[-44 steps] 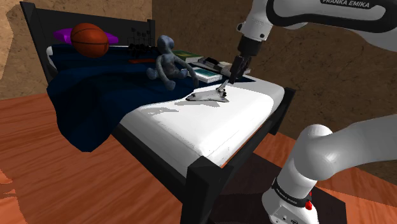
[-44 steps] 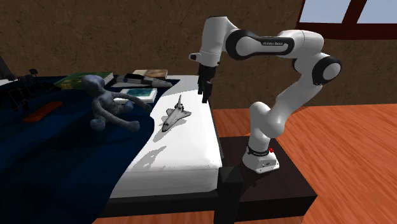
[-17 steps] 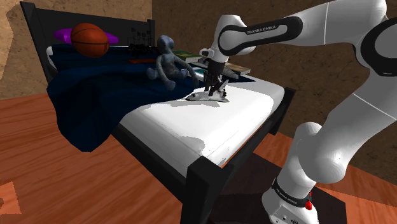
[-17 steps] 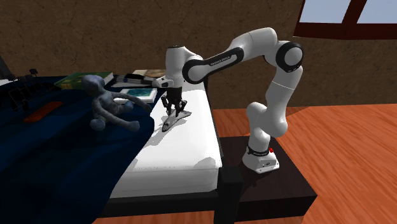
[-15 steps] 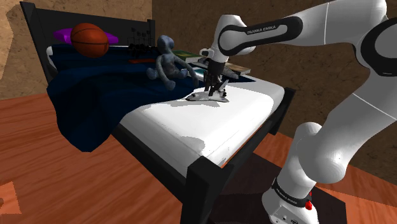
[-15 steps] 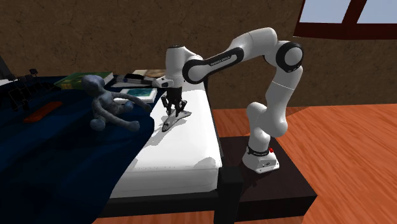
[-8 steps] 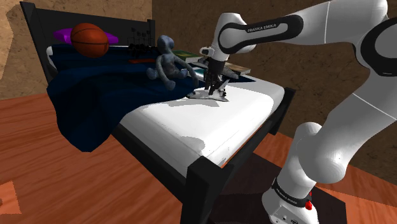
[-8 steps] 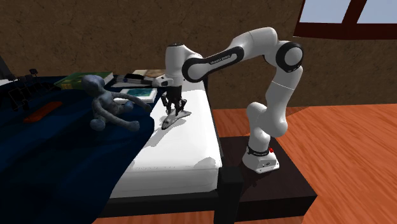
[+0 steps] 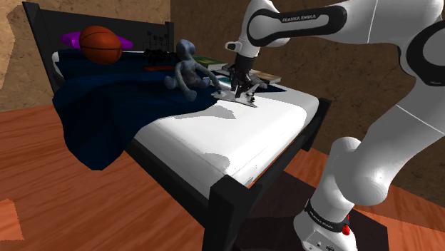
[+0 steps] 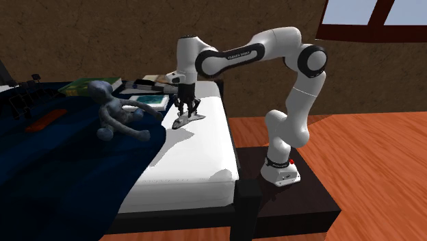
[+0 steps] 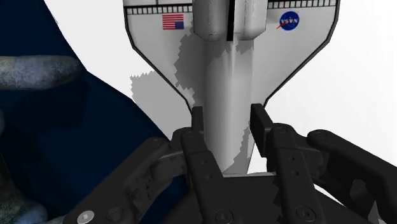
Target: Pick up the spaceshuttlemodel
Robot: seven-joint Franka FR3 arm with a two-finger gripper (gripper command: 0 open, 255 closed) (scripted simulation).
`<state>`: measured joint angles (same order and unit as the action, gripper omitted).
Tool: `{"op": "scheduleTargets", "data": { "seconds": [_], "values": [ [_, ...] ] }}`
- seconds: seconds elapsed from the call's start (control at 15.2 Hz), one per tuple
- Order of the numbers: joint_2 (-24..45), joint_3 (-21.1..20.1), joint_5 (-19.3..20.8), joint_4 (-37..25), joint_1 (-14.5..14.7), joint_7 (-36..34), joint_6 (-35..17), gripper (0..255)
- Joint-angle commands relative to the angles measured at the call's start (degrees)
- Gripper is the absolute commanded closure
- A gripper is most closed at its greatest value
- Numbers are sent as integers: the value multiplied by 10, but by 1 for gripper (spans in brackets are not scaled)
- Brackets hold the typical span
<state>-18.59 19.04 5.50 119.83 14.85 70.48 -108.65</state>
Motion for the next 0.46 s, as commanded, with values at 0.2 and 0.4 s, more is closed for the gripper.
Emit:
{"op": "scheduleTargets", "data": {
  "seconds": [0.2,0.4],
  "values": [
    [2,-1,-2,-40,1,2,38,255],
    [2,-2,-2,-49,1,2,47,255]
  ]
}}
